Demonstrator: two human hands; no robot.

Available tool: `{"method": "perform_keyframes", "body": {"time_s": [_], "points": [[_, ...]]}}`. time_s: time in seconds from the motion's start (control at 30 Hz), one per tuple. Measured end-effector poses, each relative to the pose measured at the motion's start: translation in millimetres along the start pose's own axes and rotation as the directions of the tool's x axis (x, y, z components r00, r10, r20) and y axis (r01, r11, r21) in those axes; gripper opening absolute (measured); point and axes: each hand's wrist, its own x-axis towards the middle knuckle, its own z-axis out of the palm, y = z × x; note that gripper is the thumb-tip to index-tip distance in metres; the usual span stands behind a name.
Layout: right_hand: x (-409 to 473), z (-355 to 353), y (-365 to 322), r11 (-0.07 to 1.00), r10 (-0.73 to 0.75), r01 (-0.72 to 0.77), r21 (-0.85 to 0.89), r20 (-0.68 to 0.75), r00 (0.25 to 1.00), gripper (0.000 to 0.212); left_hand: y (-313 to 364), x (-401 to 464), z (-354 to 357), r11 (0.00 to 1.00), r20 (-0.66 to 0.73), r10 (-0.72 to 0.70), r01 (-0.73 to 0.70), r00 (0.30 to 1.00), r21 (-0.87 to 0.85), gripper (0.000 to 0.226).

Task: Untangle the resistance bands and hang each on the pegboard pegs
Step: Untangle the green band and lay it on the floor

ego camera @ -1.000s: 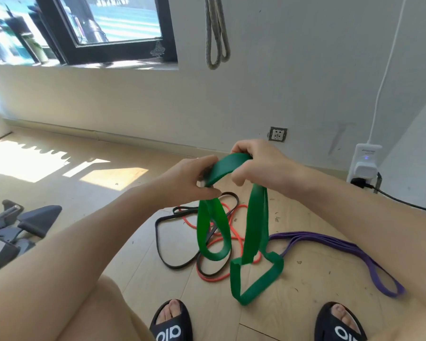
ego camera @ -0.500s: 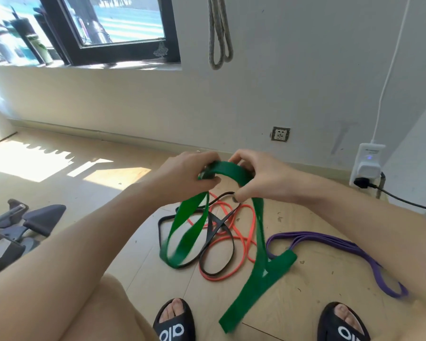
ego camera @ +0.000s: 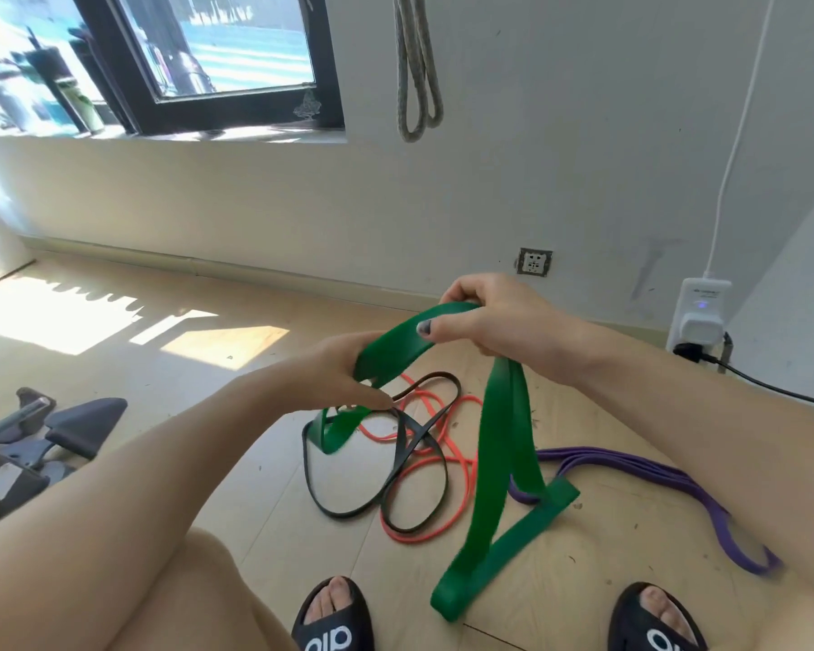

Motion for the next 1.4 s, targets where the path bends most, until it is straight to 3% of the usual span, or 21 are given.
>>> {"method": "perform_keyframes", "body": {"time_s": [0.13, 0.27, 0.43, 0.53, 0.67, 0.8, 0.93, 1.07, 1.13, 1.2, 1.27, 1.4], "points": [[-1, -10, 4, 0.982, 0.048, -0.05, 0.18, 0.012, 0.999, 0.015, -16, -2, -1, 0.991, 0.066, -0.06, 0.068, 0.996, -0.115, 0.046], [3, -20, 3, 0.911, 0.125, -0.094, 0.401, -0.051, 0.991, 0.012, -39, -2, 3, 0.962, 0.124, -0.224, 0.24, 0.967, -0.128, 0.027], [5, -22, 10, 0.891, 0.173, -0.128, 0.436, -0.065, 0.983, 0.023, -47, -5, 2, 0.881, 0.233, -0.394, 0.437, 0.889, -0.179, 0.04], [7, -24, 13, 0.88, 0.209, -0.145, 0.453, -0.095, 0.973, 0.042, -44, -4, 1, 0.855, 0.21, -0.416, 0.459, 0.885, -0.24, 0.04], [12, -29, 18, 0.847, 0.253, -0.139, 0.513, -0.159, 0.954, 0.027, -41, -4, -1, 0.803, 0.187, -0.41, 0.451, 0.892, -0.389, 0.036], [14, -34, 26, 0.848, 0.285, -0.153, 0.507, -0.194, 0.939, 0.02, -41, -12, -7, 0.785, 0.232, -0.31, 0.386, 0.922, -0.485, 0.028], [16, -38, 34, 0.852, 0.338, -0.198, 0.485, -0.221, 0.915, 0.016, -37, -19, -20, 0.525, 0.145, -0.247, 0.258, 0.958, -0.811, 0.031], [18, -40, 35, 0.825, 0.37, -0.218, 0.522, -0.207, 0.906, 0.016, -31, -23, -24, 0.388, 0.244, -0.133, 0.277, 0.961, -0.879, 0.033], [18, -42, 36, 0.806, 0.39, -0.227, 0.547, -0.202, 0.898, 0.021, -26, -22, -26, 0.235, 0.237, -0.133, 0.263, 0.962, -0.936, 0.027], [17, -45, 38, 0.796, 0.401, -0.246, 0.553, -0.178, 0.899, 0.024, -24, -20, -31, 0.1, 0.188, -0.189, 0.209, 0.964, -0.973, 0.038], [14, -47, 38, 0.789, 0.388, -0.26, 0.557, -0.122, 0.914, 0.026, -27, -19, -33, 0.211, 0.135, -0.229, 0.184, 0.964, -0.96, 0.044], [13, -46, 31, 0.756, 0.337, -0.256, 0.602, -0.024, 0.941, 0.028, -37, -21, -23, 0.611, 0.129, -0.221, 0.241, 0.967, -0.754, 0.031]]}}
